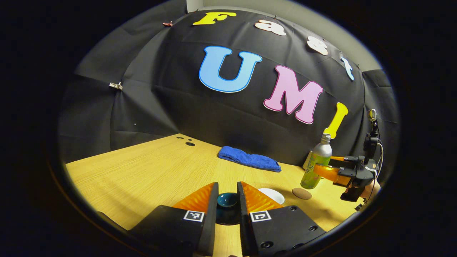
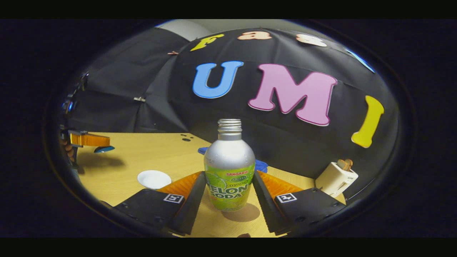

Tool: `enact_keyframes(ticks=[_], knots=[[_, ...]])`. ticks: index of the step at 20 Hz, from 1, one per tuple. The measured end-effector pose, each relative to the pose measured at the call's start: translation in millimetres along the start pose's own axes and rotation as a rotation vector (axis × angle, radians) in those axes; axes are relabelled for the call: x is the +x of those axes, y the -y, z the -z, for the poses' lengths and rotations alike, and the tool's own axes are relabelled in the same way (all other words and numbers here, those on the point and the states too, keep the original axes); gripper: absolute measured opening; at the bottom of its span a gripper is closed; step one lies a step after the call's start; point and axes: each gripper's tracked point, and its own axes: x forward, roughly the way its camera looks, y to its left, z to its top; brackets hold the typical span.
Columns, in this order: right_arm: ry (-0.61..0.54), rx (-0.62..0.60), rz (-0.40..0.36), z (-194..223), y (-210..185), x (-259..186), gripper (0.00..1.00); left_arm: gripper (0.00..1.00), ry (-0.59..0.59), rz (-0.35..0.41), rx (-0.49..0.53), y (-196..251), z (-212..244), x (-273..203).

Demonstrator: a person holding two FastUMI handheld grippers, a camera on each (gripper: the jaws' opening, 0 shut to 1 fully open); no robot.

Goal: Open the teacup lid with one hand, grasp the water bottle and pour water into the teacup with the other hand; after pouring, place the water bottle on the coaster and then close the teacup lid.

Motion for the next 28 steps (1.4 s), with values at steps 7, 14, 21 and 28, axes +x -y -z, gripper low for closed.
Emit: enact_keyframes(ticks=[7,14,21,28], knots=[[-0.042,0.259,0.021,42,44,16,0.78,0.32,-0.005,-0.003,0.010,1,3,2],[-0.060,0.252,0.059,63,60,21,0.78,0.32,-0.013,-0.015,0.016,-2,7,5],[-0.068,0.290,0.065,73,64,22,0.80,0.32,-0.021,-0.014,0.020,-1,11,7],[-0.109,0.311,0.043,91,57,17,0.89,0.33,-0.017,-0.016,0.039,6,11,5]])
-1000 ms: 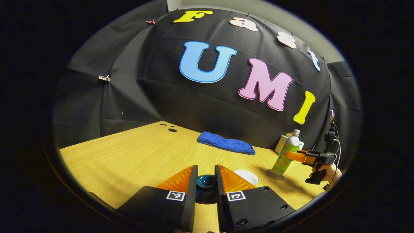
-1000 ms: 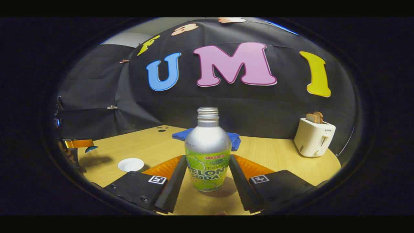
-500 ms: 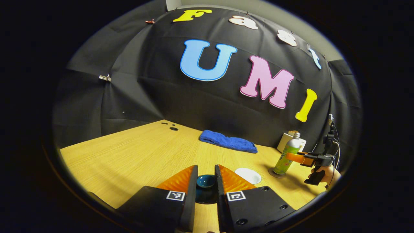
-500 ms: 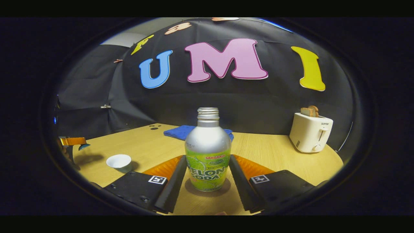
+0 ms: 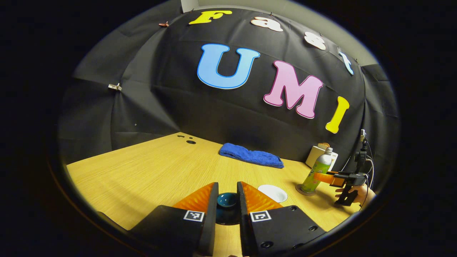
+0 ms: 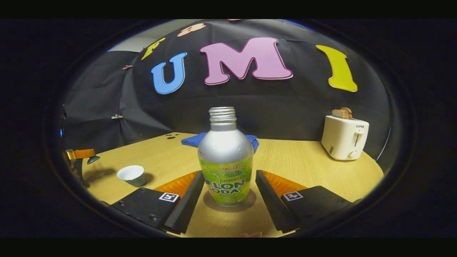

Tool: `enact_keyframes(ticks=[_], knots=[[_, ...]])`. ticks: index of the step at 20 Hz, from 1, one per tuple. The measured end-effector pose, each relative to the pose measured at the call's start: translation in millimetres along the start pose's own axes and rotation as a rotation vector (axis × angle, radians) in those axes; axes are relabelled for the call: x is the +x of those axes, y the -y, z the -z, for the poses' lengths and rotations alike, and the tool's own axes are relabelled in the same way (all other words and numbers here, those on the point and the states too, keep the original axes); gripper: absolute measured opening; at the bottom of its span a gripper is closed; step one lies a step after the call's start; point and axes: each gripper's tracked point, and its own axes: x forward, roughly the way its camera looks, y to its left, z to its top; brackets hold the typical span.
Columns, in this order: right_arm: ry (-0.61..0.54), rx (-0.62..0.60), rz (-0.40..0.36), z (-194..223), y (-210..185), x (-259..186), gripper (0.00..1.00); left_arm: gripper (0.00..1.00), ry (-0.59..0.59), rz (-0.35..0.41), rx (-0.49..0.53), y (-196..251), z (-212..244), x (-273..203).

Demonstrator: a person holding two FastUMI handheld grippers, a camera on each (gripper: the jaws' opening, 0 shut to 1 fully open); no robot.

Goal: Open the teacup lid with one hand, grasp the water bottle and pour water into the teacup with the other hand; after pouring, place the water bottle on the coaster and then close the teacup lid.

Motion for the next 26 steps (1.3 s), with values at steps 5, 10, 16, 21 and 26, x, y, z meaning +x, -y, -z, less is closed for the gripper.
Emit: enact_keyframes(ticks=[5,10,16,21,26], knots=[[-0.004,0.001,0.012,6,6,-33,0.91,0.32,0.017,0.053,0.001,26,-5,-3],[0.101,-0.068,0.096,-28,23,-102,0.91,0.36,0.020,0.103,0.020,58,-6,9],[0.188,-0.095,0.174,-40,27,-165,0.92,0.33,-0.011,0.155,0.044,97,-10,56],[0.227,-0.076,0.165,-36,28,-180,0.93,0.32,-0.100,0.141,0.107,115,25,90],[0.265,-0.043,0.158,-37,34,-193,0.93,0.32,-0.129,0.091,0.148,113,44,105]])
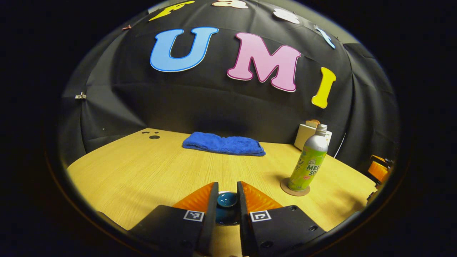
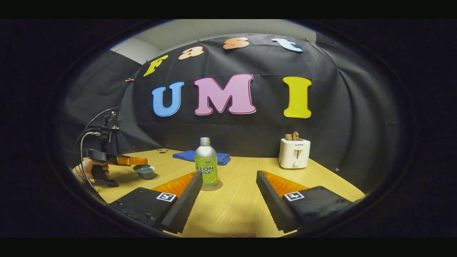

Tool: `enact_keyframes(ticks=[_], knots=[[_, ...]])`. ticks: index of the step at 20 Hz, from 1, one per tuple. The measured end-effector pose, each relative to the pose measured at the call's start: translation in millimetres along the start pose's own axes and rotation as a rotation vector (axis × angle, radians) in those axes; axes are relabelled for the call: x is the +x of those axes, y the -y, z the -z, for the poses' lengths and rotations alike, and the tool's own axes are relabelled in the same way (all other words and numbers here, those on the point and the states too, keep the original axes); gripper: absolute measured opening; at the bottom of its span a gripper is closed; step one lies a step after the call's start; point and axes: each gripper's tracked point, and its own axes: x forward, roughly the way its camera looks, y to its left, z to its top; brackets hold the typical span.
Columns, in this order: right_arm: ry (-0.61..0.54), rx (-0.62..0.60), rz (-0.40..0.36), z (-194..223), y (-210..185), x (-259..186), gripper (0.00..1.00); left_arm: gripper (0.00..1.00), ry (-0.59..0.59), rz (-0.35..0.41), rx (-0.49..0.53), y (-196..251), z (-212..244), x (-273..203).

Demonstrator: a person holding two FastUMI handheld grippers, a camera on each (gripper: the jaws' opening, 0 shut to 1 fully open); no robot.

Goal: Open the teacup lid with one hand, grasp the water bottle and pour water into the teacup with the other hand; after pouring, place the water bottle on the coaster and then close the teacup lid.

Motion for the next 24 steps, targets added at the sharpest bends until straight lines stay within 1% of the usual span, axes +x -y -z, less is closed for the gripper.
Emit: enact_keyframes(ticks=[1,2,3,6,7,8,11,12,13,14,16,18,19,20,21,22,23,24], knots=[[0.003,0.007,-0.004,1,0,1,0.93,0.32,-0.003,-0.003,0.004,2,1,2],[-0.001,0.008,-0.007,4,0,1,0.93,0.29,-0.003,-0.004,0.008,4,2,4],[0.000,0.004,-0.002,4,2,1,0.93,0.32,-0.002,-0.009,0.010,3,3,5],[0.011,0.016,-0.001,2,3,1,0.93,0.32,-0.016,-0.017,0.024,5,8,9],[0.014,0.025,-0.006,1,3,0,0.93,0.29,-0.015,-0.017,0.029,6,9,10],[0.016,0.030,-0.008,1,2,0,0.93,0.33,-0.014,-0.019,0.033,6,9,10],[0.018,0.033,-0.011,2,1,1,0.93,0.35,-0.007,-0.011,0.036,10,8,10],[0.019,0.033,-0.011,1,1,1,0.93,0.37,0.000,-0.012,0.045,10,6,10],[0.021,0.034,-0.012,1,0,2,0.93,0.31,0.004,-0.015,0.054,9,6,9],[0.023,0.035,-0.013,0,-1,0,0.93,0.43,0.011,-0.017,0.063,10,3,7],[0.029,0.036,-0.020,-3,-4,-2,0.93,0.51,0.035,-0.028,0.077,8,-4,-2],[0.044,0.043,-0.031,-9,-11,-5,0.93,0.54,0.081,-0.023,0.075,13,-15,-19],[0.050,0.045,-0.039,-12,-15,-6,0.93,0.55,0.103,-0.006,0.071,18,-19,-29],[0.057,0.044,-0.047,-15,-19,-8,0.93,0.61,0.124,0.005,0.069,24,-22,-41],[0.061,0.040,-0.052,-17,-23,-8,0.93,0.66,0.142,0.014,0.072,28,-23,-52],[0.064,0.037,-0.057,-18,-25,-9,0.93,0.80,0.160,0.016,0.079,31,-25,-64],[0.066,0.038,-0.063,-19,-29,-10,0.93,0.85,0.178,0.011,0.093,32,-26,-76],[0.066,0.038,-0.067,-20,-33,-11,0.93,0.94,0.190,0.006,0.105,33,-26,-84]])
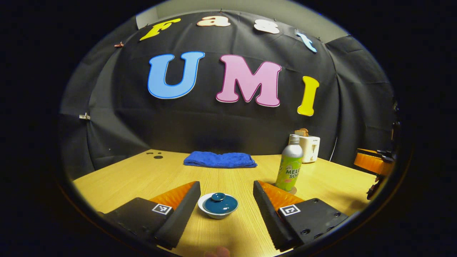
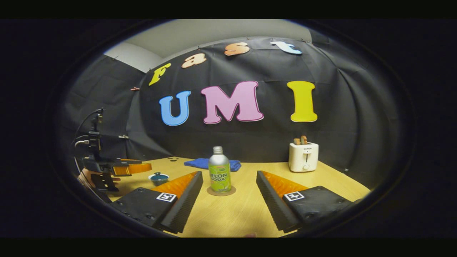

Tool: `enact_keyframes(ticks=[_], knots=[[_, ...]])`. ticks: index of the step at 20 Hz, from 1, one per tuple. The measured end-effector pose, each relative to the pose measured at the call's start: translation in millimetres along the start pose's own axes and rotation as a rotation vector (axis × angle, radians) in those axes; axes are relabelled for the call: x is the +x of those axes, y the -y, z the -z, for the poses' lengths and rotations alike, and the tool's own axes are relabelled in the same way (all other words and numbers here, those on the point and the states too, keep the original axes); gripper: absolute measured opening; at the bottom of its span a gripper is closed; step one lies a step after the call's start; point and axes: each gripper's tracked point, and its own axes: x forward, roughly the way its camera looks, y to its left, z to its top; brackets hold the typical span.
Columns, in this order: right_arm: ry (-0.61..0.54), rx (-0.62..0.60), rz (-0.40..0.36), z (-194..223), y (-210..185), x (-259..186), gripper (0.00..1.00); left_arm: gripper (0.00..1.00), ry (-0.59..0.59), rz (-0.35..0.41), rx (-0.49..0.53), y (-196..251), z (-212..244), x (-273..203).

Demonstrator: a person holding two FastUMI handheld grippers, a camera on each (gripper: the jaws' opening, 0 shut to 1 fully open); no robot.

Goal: Open the teacup lid with one hand, grasp the water bottle and pour water into the teacup with the other hand; after pouring, place the water bottle on the coaster and then close the teacup lid.

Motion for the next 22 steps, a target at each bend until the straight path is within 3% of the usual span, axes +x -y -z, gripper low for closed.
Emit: enact_keyframes(ticks=[6,10,11,12,22], knots=[[0.013,-0.032,-0.013,-6,-21,-4,0.94,0.95,0.035,0.017,-0.064,5,4,-38],[0.022,-0.039,0.041,-6,-9,-4,0.96,0.95,0.013,0.017,-0.129,0,15,-40],[0.022,-0.037,0.048,-6,-5,-4,0.92,0.95,0.013,0.022,-0.131,3,14,-41],[0.018,-0.032,0.049,-4,-4,-4,0.96,0.95,0.019,0.009,-0.120,-1,11,-42],[0.015,-0.049,0.037,-2,-8,-5,0.96,0.95,0.034,-0.005,-0.088,-7,5,-48]])
